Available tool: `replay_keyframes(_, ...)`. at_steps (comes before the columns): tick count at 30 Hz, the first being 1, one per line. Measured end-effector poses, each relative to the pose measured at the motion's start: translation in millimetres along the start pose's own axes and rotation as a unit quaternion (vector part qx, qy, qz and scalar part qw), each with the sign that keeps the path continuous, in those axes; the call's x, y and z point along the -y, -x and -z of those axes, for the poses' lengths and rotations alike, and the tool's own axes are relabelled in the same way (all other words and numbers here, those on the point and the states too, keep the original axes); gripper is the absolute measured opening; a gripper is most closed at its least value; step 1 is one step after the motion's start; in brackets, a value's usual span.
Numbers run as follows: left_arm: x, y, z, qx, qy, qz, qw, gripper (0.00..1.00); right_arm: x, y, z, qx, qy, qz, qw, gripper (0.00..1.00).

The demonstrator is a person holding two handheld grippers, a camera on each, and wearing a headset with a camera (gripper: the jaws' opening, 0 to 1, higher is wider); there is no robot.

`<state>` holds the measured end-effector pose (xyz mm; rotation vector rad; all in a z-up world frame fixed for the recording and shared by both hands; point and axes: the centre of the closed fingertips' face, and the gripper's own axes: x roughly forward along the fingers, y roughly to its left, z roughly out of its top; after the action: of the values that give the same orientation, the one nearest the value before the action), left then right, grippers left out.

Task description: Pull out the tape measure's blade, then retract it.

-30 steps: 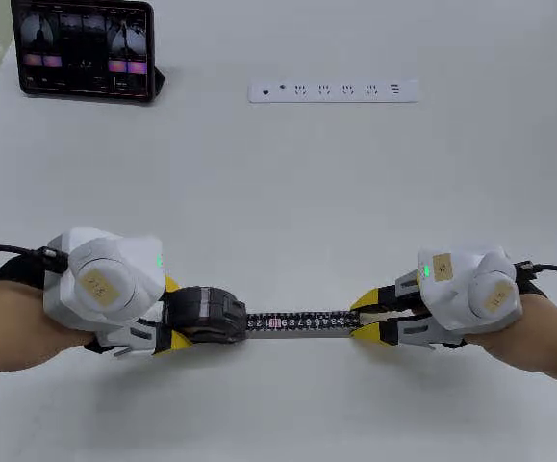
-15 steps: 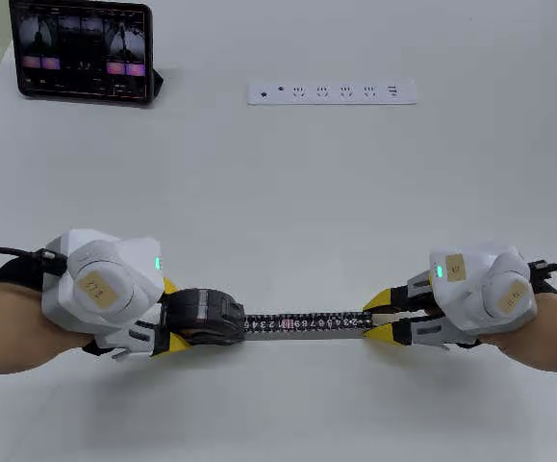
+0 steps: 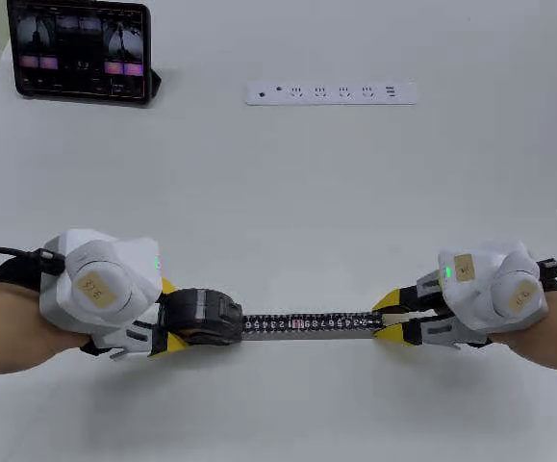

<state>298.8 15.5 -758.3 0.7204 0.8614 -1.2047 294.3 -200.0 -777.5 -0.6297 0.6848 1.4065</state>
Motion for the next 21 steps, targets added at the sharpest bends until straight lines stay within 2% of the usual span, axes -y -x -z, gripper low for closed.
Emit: replay_keyframes(21, 0.3, 0.1, -0.3, -0.001, -0.001, -0.001, 1.0, 0.26, 1.2, 15.1, 17.1, -0.022, 0.002, 0.001, 0.9998, 0.09)
